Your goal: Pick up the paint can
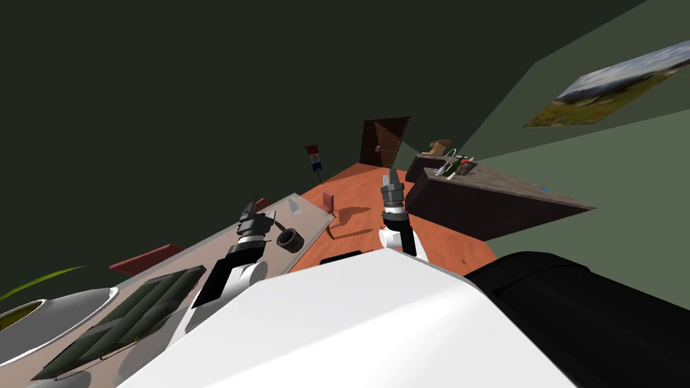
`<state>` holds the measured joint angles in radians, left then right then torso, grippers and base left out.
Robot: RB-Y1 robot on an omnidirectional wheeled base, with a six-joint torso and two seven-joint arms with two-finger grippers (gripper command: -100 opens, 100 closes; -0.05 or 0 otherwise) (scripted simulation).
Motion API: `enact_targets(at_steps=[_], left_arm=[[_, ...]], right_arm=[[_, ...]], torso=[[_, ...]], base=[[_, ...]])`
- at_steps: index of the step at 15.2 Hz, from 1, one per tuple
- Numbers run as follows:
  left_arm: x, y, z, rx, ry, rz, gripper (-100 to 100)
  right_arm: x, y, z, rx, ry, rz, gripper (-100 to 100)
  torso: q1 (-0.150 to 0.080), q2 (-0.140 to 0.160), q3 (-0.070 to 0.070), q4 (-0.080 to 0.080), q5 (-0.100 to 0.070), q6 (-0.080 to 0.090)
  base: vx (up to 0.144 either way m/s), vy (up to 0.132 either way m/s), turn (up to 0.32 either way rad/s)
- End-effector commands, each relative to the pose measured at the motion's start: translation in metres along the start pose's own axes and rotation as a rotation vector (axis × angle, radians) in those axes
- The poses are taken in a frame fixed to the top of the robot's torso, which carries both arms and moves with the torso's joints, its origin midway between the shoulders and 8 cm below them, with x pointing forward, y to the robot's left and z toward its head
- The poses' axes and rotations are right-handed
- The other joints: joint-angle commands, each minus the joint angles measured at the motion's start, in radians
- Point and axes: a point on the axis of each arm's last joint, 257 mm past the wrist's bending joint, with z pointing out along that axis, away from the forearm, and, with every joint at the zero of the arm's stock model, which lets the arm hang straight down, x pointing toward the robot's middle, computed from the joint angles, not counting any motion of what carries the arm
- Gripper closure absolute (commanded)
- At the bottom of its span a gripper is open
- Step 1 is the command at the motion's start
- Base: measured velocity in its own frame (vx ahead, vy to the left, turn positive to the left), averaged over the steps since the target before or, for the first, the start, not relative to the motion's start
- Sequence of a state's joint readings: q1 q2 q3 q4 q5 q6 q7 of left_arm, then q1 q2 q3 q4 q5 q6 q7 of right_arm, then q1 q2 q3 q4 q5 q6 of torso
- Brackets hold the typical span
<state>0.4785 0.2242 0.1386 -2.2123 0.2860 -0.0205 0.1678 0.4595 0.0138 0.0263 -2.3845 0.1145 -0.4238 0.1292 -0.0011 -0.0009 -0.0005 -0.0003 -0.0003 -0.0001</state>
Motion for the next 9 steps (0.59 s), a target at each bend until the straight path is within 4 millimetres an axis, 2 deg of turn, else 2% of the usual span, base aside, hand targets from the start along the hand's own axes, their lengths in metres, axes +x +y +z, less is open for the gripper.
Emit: enact_targets(at_steps=[1,3,4,7,8,9], left_arm=[[-0.016,0.019,-0.005,-0.068,-0.031,-0.030,-100],[-0.017,0.026,-0.005,-0.094,-0.035,-0.031,-100],[-0.030,0.036,-0.008,-0.129,-0.061,-0.059,-100],[-0.031,0.045,-0.009,-0.166,-0.068,-0.059,-100],[-0.045,0.056,-0.013,-0.206,-0.097,-0.089,-100],[-0.045,0.060,-0.014,-0.221,-0.100,-0.089,-100]], right_arm=[[0.000,0.000,0.000,0.000,0.000,0.000,0],[0.000,0.000,0.000,0.000,0.000,0.000,0],[0.000,0.000,0.000,0.000,0.000,0.000,0],[0.000,0.000,0.000,0.000,0.000,0.000,0],[0.000,0.000,0.000,0.000,0.000,0.000,0],[0.000,0.000,0.000,0.000,0.000,0.000,0]], torso=[[0.000,0.000,0.000,0.000,0.000,0.000],[0.000,0.000,0.000,0.000,0.000,0.000],[0.000,0.000,0.000,0.000,0.000,0.000],[0.000,0.000,0.000,0.000,0.000,0.000],[0.000,0.000,0.000,0.000,0.000,0.000],[0.000,0.000,0.000,0.000,0.000,0.000]], base=[[0.016,-0.017,-0.103],[0.014,-0.014,-0.075],[0.016,-0.018,-0.104],[0.016,-0.013,-0.051],[0.016,-0.013,-0.082],[0.019,-0.016,-0.113]])
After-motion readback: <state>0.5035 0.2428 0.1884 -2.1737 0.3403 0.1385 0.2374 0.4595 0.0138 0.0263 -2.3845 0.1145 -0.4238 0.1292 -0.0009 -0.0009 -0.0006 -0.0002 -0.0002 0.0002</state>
